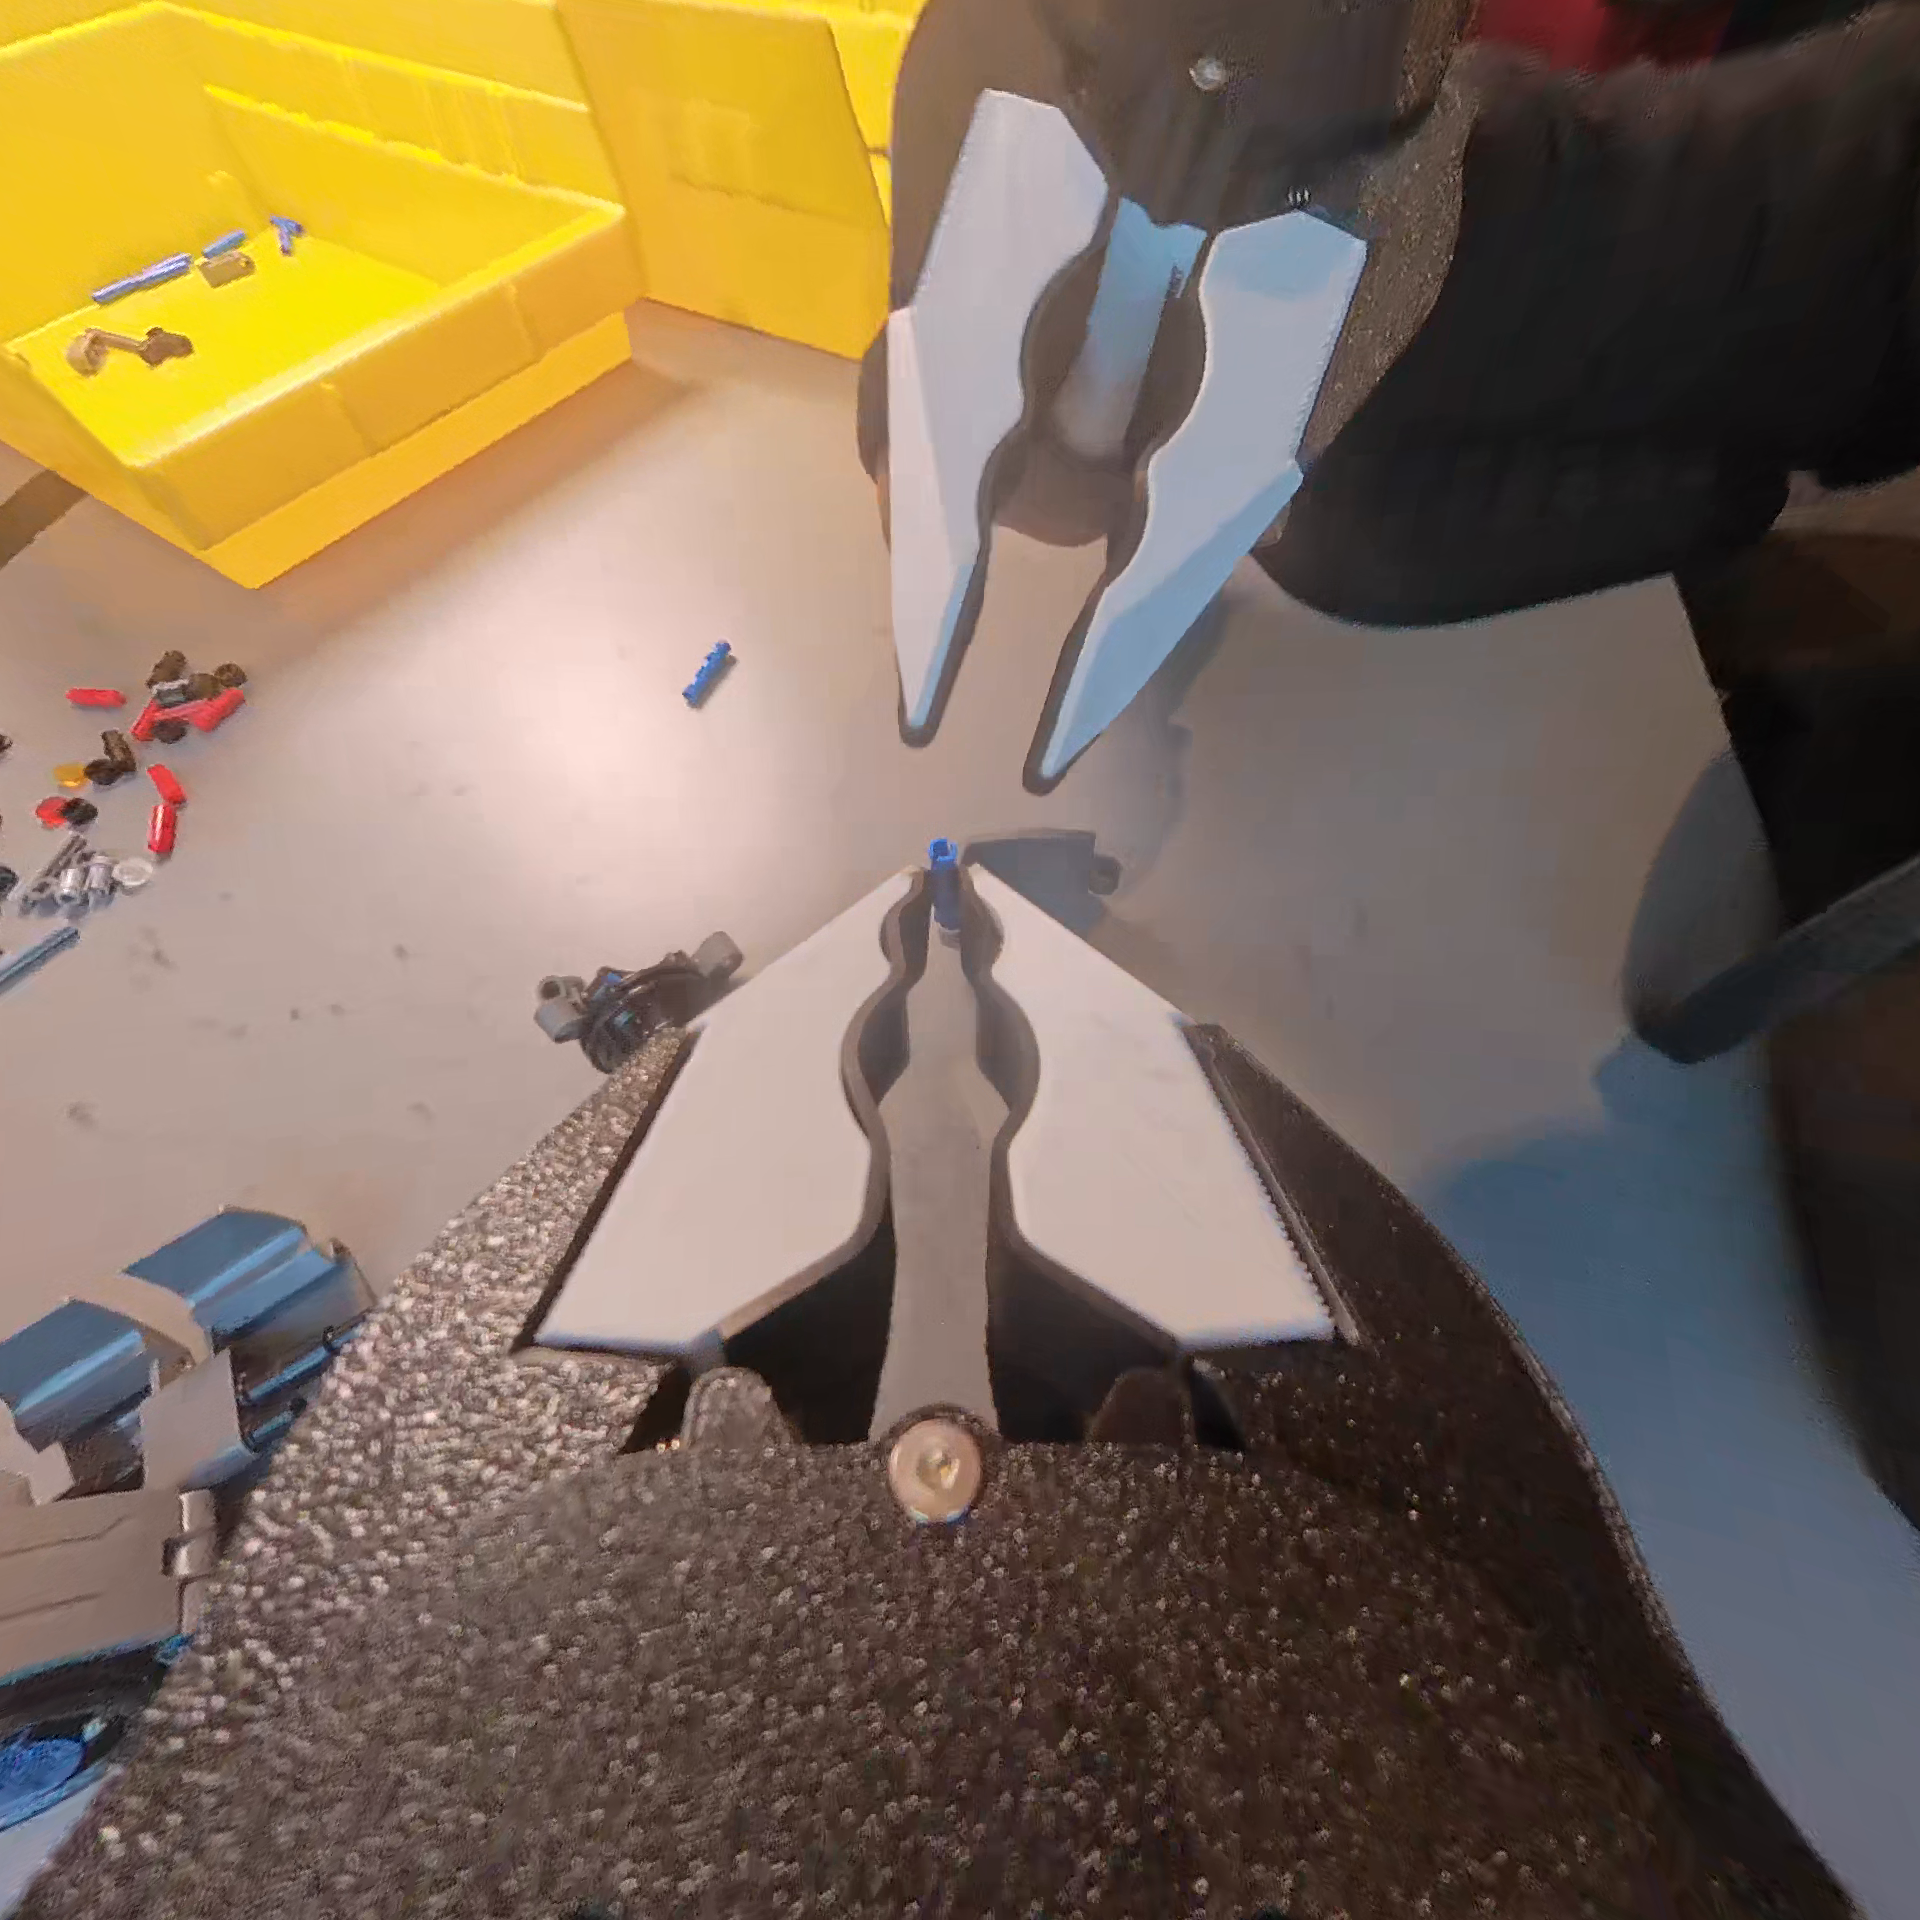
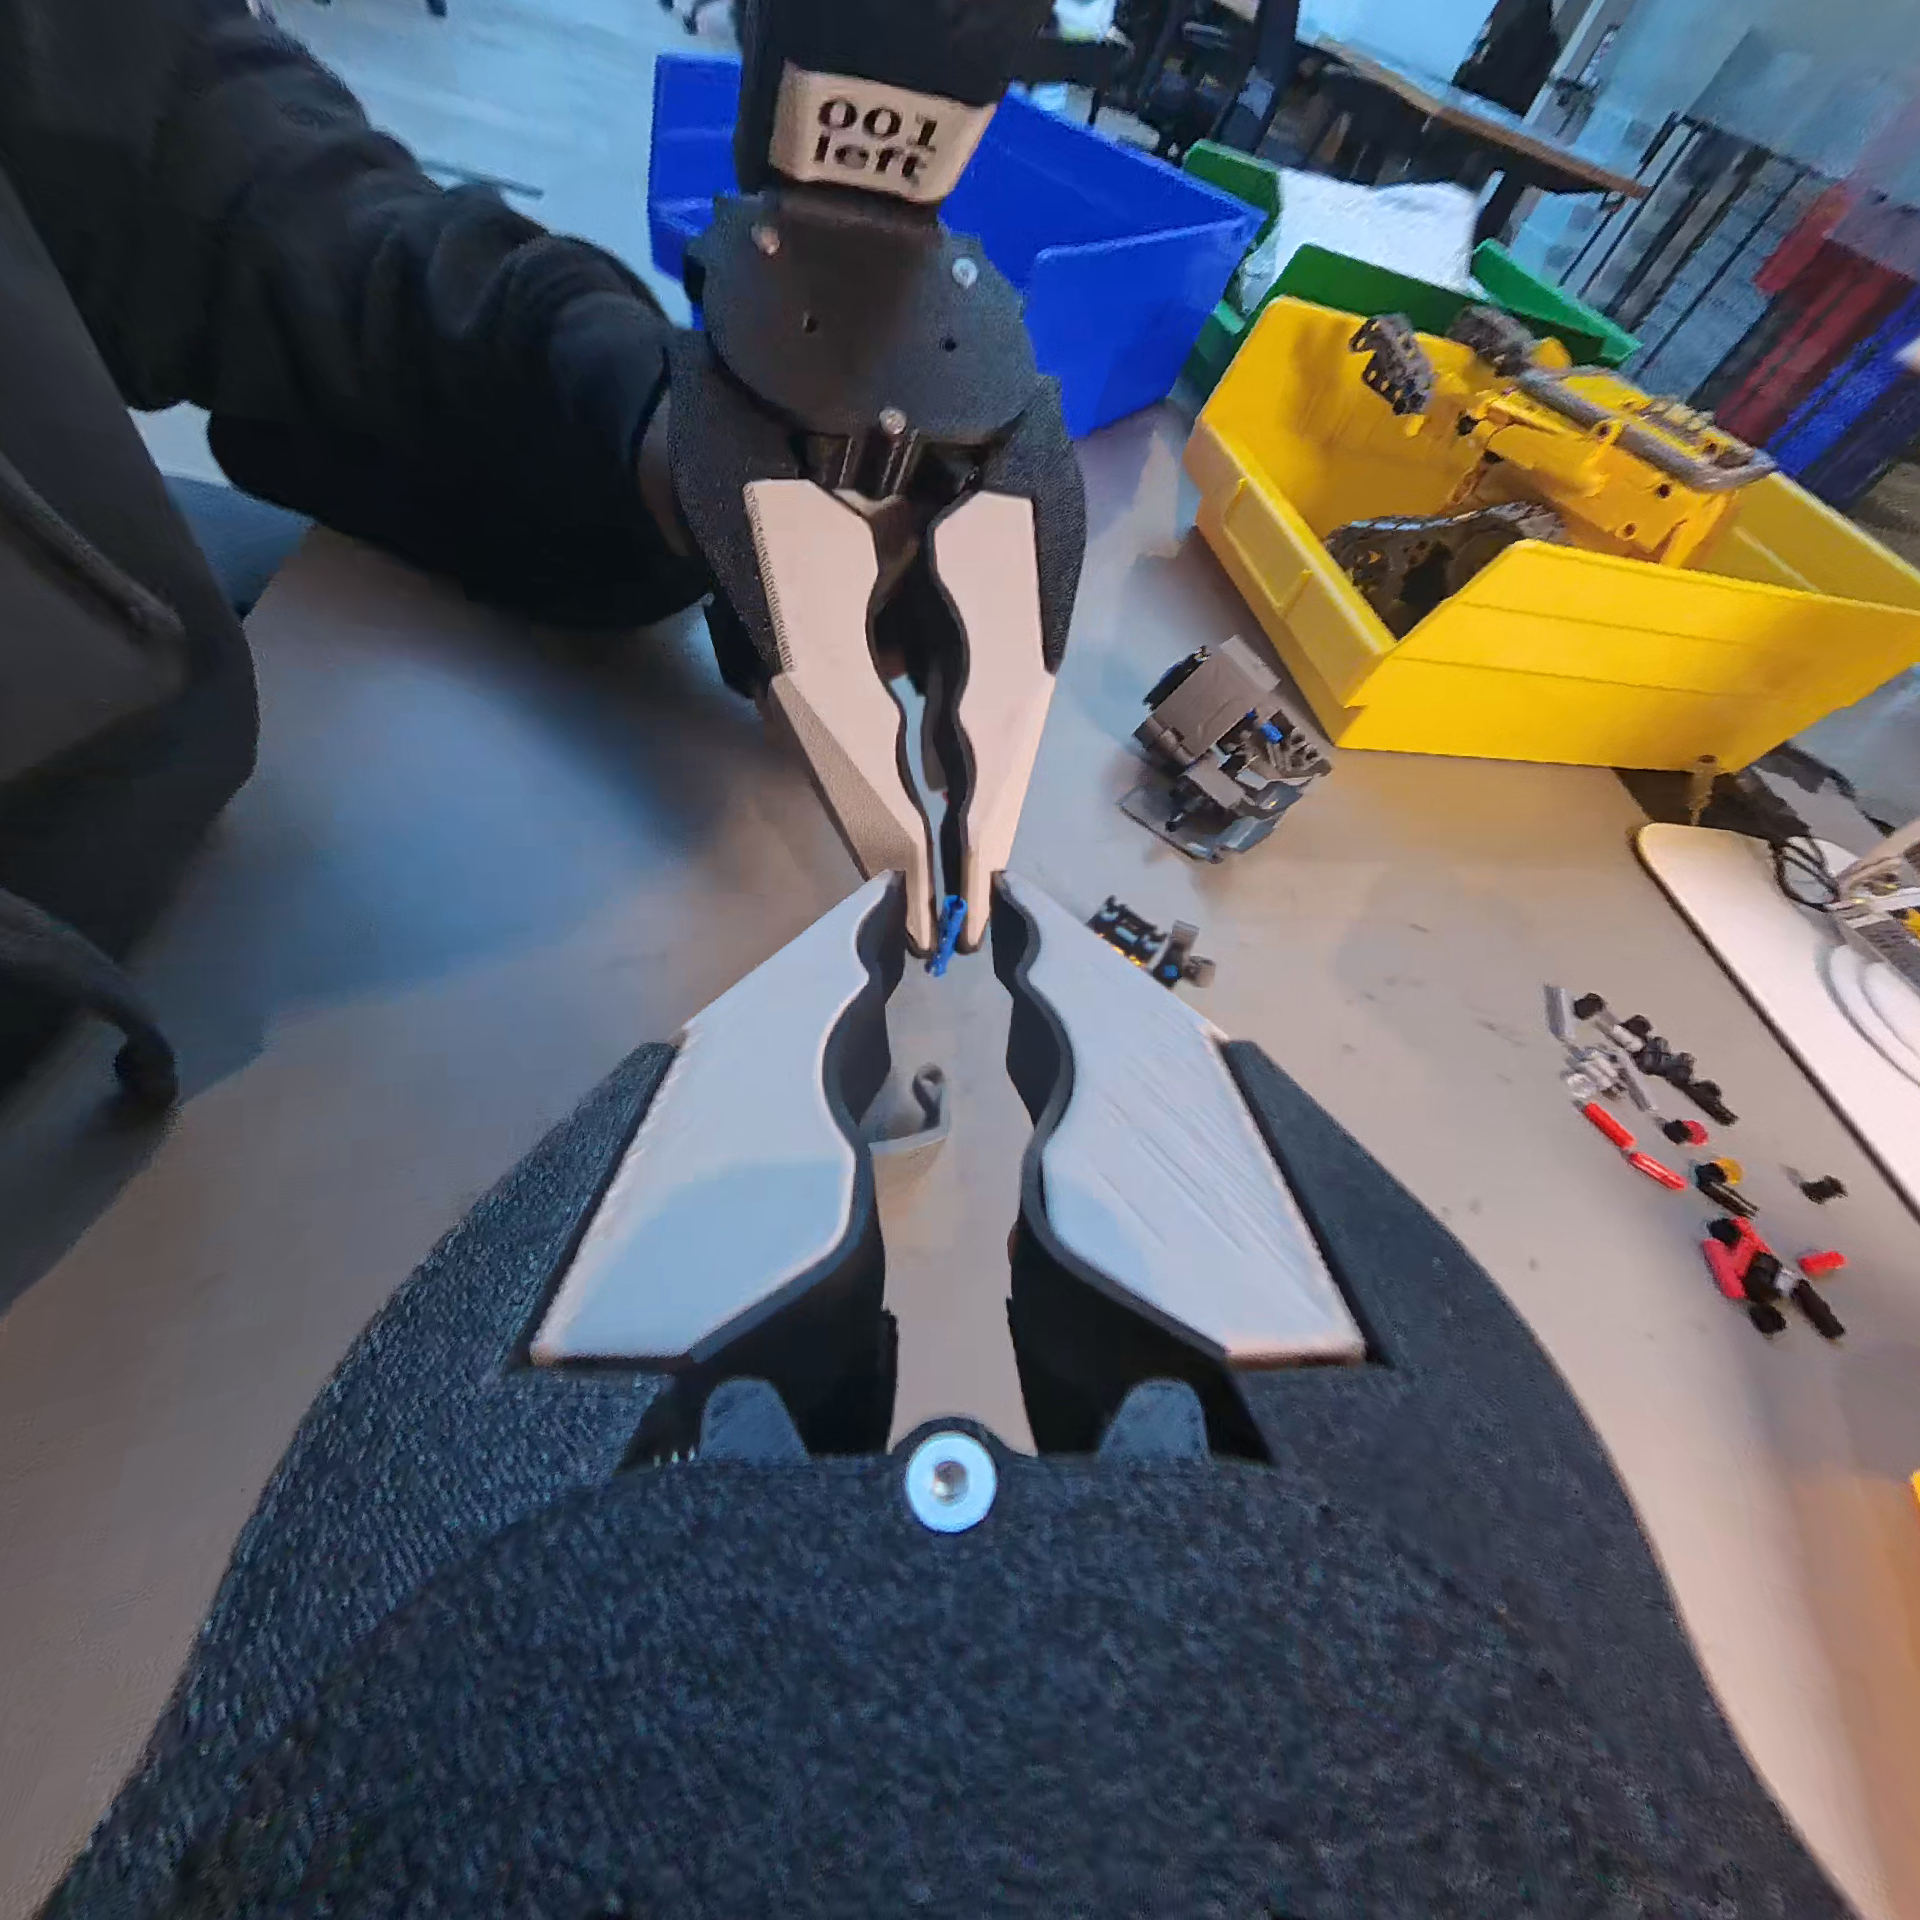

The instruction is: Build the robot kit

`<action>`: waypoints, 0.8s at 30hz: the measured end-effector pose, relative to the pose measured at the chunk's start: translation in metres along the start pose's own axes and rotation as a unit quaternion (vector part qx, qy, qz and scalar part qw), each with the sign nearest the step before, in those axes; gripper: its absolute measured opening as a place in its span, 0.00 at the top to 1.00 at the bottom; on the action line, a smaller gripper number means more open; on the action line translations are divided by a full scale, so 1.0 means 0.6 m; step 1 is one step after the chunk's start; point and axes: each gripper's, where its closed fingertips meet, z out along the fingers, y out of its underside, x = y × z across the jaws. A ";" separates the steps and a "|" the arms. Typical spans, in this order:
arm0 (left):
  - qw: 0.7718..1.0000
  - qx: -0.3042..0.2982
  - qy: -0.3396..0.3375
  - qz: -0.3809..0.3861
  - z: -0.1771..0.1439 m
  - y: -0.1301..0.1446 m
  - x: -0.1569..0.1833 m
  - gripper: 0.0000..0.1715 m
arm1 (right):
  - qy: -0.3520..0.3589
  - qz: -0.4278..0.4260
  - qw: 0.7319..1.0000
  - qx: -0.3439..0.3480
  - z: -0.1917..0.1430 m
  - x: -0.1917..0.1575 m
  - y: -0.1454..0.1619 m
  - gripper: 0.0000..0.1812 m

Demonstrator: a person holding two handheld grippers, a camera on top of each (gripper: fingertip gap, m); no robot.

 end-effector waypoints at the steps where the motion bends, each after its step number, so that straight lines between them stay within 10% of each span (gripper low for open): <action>1: 1.000 -0.010 -0.002 0.015 0.004 0.004 0.004 0.98 | -0.009 -0.006 1.000 -0.012 0.006 -0.007 0.008 0.91; 24: 0.993 -0.043 -0.028 0.107 0.002 0.015 0.012 0.98 | -0.036 0.028 0.997 -0.055 0.014 -0.017 0.039 0.93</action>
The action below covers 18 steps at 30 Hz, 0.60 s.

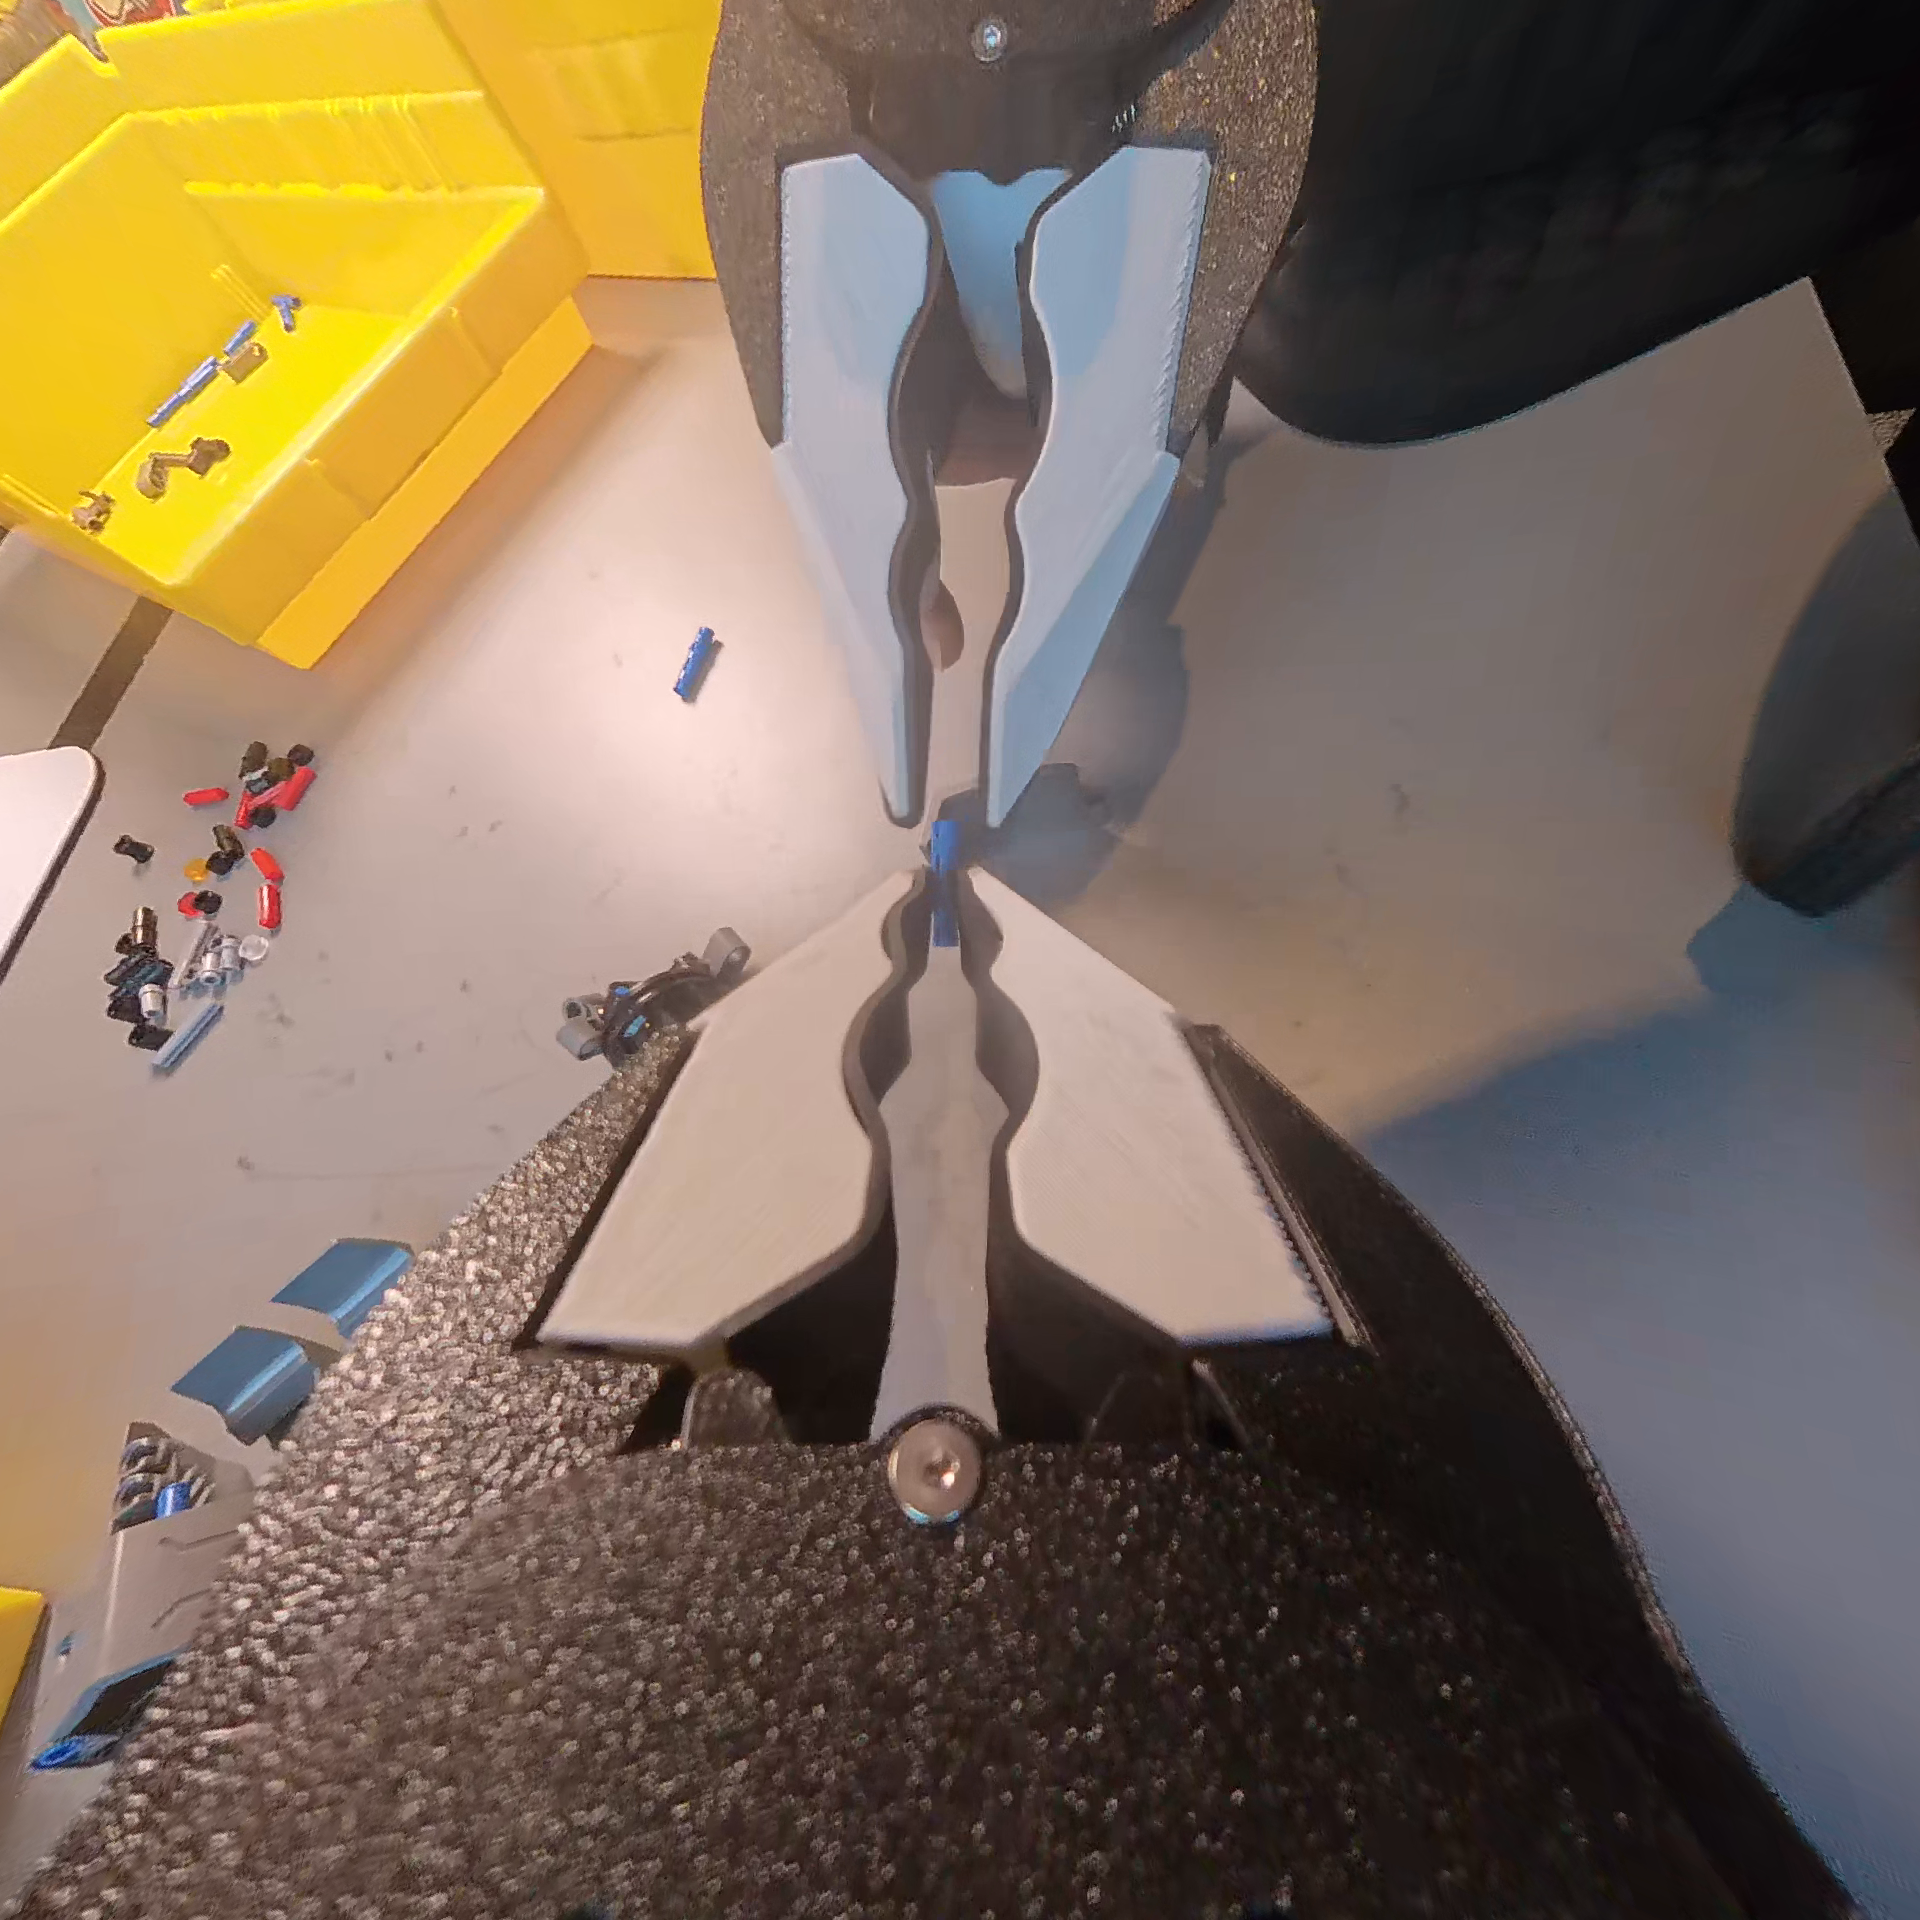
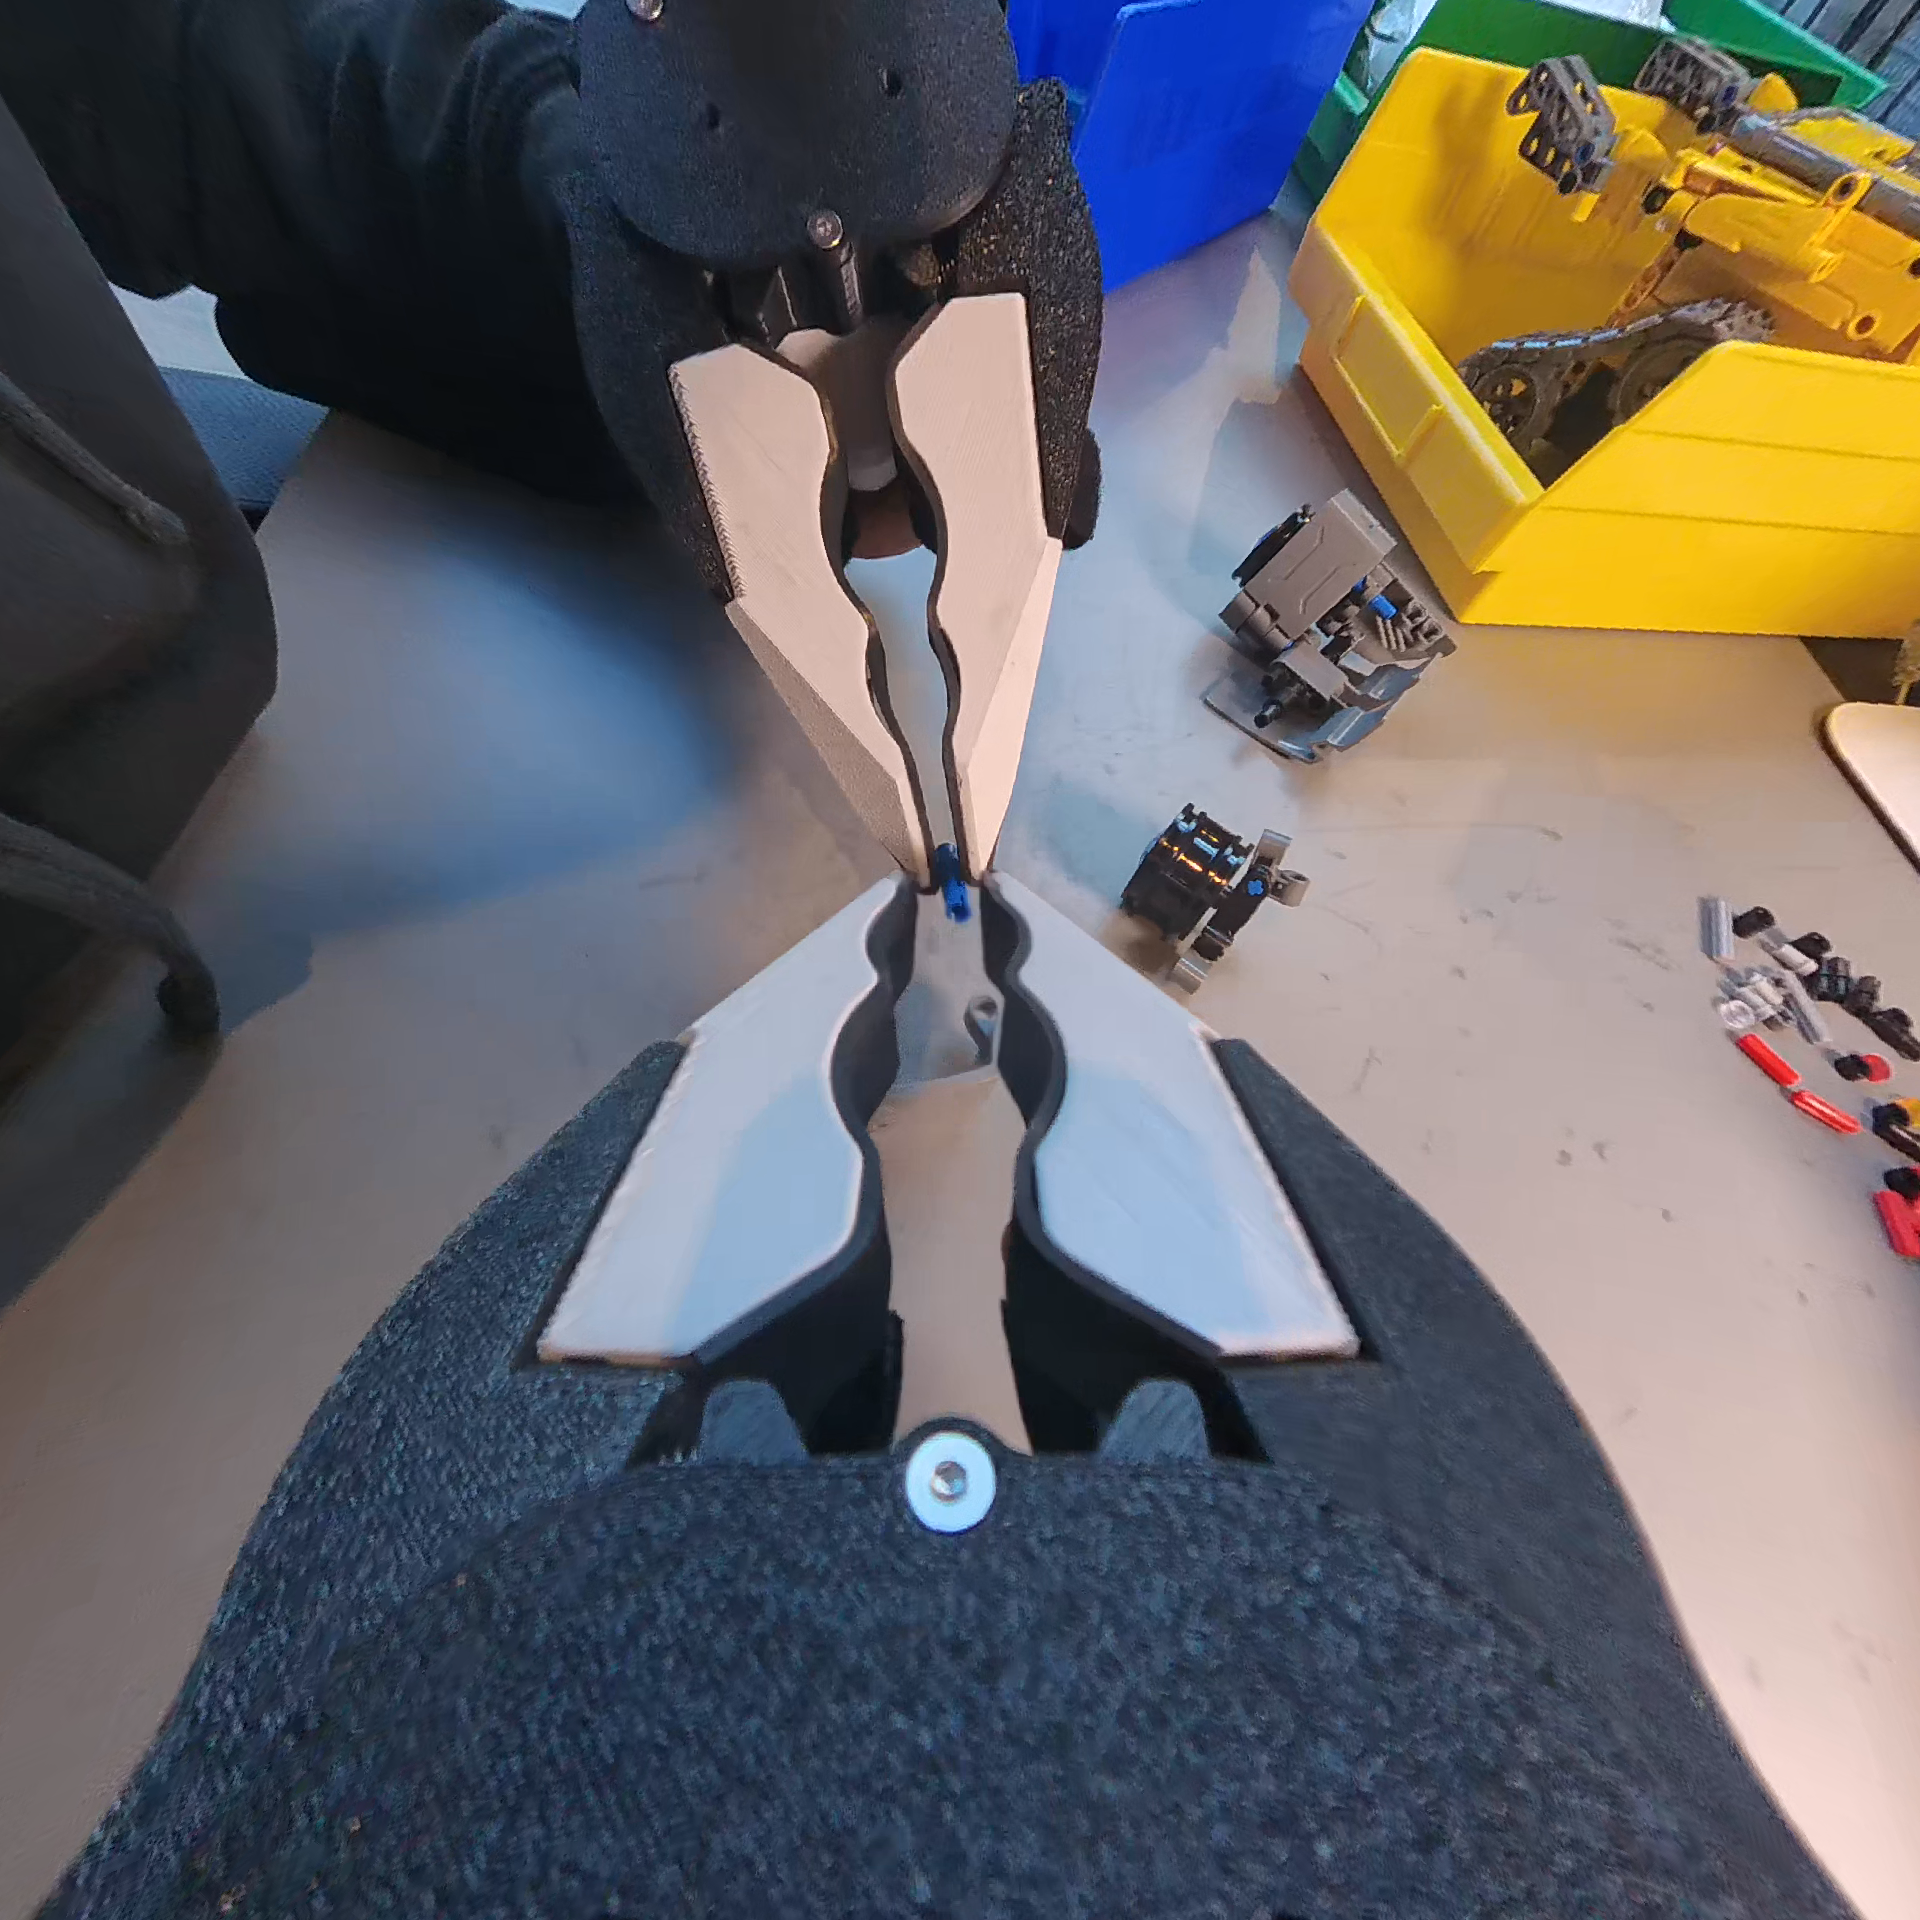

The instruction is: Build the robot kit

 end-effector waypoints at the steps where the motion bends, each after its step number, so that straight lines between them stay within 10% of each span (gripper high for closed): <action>1: 1.000 0.002 0.000 0.003 -0.001 -0.001 0.001 0.98 | 0.000 0.001 1.000 -0.003 0.002 0.000 0.001 0.93; 18: 0.998 0.055 0.006 -0.024 -0.022 -0.021 -0.007 0.98 | -0.015 0.034 0.998 0.043 -0.015 0.003 -0.021 0.98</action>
